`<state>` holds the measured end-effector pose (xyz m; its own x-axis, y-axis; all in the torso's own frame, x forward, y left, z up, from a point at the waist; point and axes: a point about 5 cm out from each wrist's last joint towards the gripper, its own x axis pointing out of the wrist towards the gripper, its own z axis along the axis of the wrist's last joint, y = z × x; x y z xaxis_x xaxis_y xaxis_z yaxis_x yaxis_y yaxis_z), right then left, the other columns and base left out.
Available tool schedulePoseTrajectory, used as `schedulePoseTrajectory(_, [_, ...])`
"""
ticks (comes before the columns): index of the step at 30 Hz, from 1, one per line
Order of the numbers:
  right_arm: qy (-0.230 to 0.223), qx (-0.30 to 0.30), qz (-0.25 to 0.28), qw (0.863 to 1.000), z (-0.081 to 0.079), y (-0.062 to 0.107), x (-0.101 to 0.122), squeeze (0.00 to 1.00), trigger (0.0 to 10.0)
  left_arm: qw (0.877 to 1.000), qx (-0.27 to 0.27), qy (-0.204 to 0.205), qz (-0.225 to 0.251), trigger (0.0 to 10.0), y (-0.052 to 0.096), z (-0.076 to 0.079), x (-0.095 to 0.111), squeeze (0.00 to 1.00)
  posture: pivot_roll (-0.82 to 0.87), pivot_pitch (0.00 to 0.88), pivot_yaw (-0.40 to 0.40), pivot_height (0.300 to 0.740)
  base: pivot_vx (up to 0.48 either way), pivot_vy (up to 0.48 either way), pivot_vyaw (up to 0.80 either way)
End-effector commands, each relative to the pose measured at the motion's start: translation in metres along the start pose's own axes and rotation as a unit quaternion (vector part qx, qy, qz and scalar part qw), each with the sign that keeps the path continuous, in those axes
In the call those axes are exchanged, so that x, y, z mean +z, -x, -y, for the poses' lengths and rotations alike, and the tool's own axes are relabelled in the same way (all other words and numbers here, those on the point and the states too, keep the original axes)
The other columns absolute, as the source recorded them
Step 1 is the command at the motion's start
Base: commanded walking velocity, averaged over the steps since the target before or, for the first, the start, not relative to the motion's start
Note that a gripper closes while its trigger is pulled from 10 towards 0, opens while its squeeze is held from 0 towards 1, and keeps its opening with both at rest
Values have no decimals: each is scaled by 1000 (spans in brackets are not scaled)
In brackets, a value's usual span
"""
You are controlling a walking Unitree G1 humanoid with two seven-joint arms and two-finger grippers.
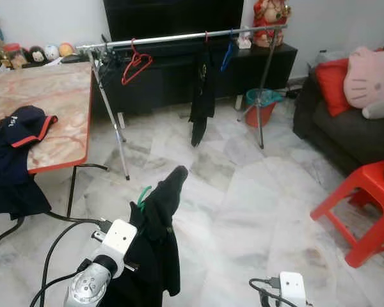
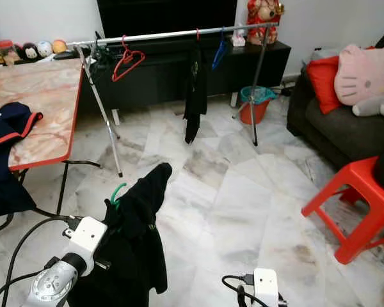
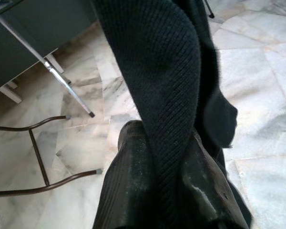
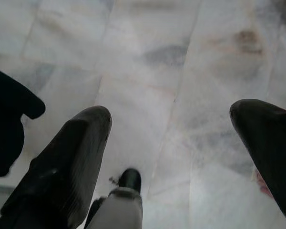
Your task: Hang hanger
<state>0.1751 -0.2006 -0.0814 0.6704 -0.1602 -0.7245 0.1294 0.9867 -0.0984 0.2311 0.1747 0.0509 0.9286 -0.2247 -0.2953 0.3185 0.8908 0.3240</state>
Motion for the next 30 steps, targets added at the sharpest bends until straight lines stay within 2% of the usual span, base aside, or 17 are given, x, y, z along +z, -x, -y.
schedulePoseTrajectory(1, [18, -6, 95, 995, 2, -9, 48, 0, 10000, 1000, -6, -12, 16, 10000, -3, 0, 11, 0, 72, 0, -14, 740, 0, 0, 0])
schedulePoseTrajectory(5, [50, -8, 139, 989, 7, -9, 64, 0, 10000, 999, -21, -14, 22, 10000, -6, 3, 17, 0, 68, 0, -12, 740, 0, 0, 0])
schedulePoseTrajectory(7, [107, 2, 193, 975, 7, -7, 83, 0, 10000, 999, -37, -15, 32, 10000, -9, 6, 25, 0, 65, 0, -13, 740, 0, 0, 0])
schedulePoseTrajectory(8, [120, 12, 212, 970, 6, -6, 90, 0, 10000, 998, -43, -16, 37, 10000, -10, 8, 28, 0, 65, 0, -13, 740, 0, 0, 0])
schedulePoseTrajectory(12, [132, 62, 258, 955, -3, -2, 108, 0, 10000, 997, -62, -20, 46, 10000, -14, 13, 35, 0, 57, 0, -18, 740, 0, 0, 0])
schedulePoseTrajectory(13, [147, 108, 280, 942, -11, 2, 117, 0, 10000, 996, -74, -22, 48, 10000, -16, 17, 39, 0, 57, 0, -21, 740, 0, 0, 0])
schedulePoseTrajectory(16, [177, 152, 301, 925, -19, 8, 123, 0, 10000, 995, -86, -23, 51, 10000, -19, 21, 44, 0, 59, 0, -25, 740, 0, 0, 0])
schedulePoseTrajectory(18, [209, 184, 317, 907, -24, 13, 128, 0, 10000, 993, -97, -15, 60, 10000, -23, 25, 51, 0, 59, 0, -27, 740, 0, 0, 0])
schedulePoseTrajectory(20, [241, 221, 331, 885, -32, 20, 132, 0, 10000, 991, -111, 3, 73, 10000, -26, 30, 61, 0, 57, 0, -30, 740, 0, 0, 0])
schedulePoseTrajectory(21, [272, 240, 343, 867, -36, 25, 135, 0, 10000, 989, -124, 14, 84, 10000, -28, 34, 68, 0, 57, 0, -30, 740, 0, 0, 0])
schedulePoseTrajectory(22, [281, 248, 348, 859, -38, 28, 137, 0, 10000, 987, -131, 20, 90, 10000, -29, 36, 72, 0, 57, 0, -30, 740, 0, 0, 0])
schedulePoseTrajectory(25, [296, 263, 361, 844, -43, 34, 143, 0, 10000, 983, -147, 30, 107, 10000, -34, 41, 83, 0, 43, 0, -42, 740, 0, 0, 0])
schedulePoseTrajectory(28, [293, 271, 371, 838, -47, 40, 148, 0, 10000, 981, -149, 37, 116, 10000, -37, 42, 91, 0, 41, 0, -42, 740, 0, 0, 0])
schedulePoseTrajectory(29, [291, 274, 373, 837, -48, 42, 149, 765, 10000, 981, -150, 37, 119, 10000, -38, 42, 93, 0, 41, 0, -42, 740, 0, 0, 0])
schedulePoseTrajectory(30, [290, 276, 375, 836, -48, 43, 149, 765, 10000, 981, -150, 37, 121, 10000, -39, 42, 95, 0, 35, 0, -42, 740, 0, 0, 0])
